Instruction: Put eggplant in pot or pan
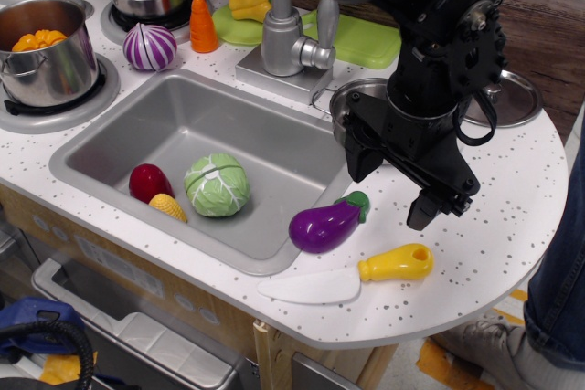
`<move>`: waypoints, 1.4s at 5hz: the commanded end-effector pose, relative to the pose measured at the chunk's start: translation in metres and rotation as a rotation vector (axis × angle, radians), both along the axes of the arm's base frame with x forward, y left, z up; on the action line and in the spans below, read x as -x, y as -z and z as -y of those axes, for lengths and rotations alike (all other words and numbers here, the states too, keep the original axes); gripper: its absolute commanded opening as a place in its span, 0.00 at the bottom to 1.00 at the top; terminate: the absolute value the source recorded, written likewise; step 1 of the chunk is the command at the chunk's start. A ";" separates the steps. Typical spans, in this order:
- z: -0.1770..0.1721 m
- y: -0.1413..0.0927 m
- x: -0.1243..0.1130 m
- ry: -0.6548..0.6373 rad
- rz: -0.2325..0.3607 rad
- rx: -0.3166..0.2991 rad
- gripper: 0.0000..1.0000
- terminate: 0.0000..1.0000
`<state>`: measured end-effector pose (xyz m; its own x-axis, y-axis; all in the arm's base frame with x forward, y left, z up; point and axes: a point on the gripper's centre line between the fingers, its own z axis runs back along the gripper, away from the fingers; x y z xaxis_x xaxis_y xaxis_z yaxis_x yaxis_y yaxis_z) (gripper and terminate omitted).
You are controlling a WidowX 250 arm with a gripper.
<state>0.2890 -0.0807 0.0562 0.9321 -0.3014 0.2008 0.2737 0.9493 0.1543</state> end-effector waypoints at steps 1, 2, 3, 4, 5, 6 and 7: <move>0.000 0.000 0.000 0.000 0.000 0.000 1.00 0.00; -0.011 0.003 0.001 0.008 -0.005 -0.012 1.00 0.00; -0.022 0.010 0.003 0.017 -0.003 -0.016 1.00 0.00; -0.028 0.019 0.002 0.028 0.015 -0.037 1.00 0.00; -0.035 0.029 0.001 0.047 0.029 -0.016 1.00 0.00; -0.040 0.038 -0.001 0.042 0.033 0.016 1.00 0.00; -0.045 0.045 0.001 0.038 0.036 0.023 1.00 0.00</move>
<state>0.2852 -0.0383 0.0014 0.9121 -0.3364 0.2342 0.3132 0.9406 0.1312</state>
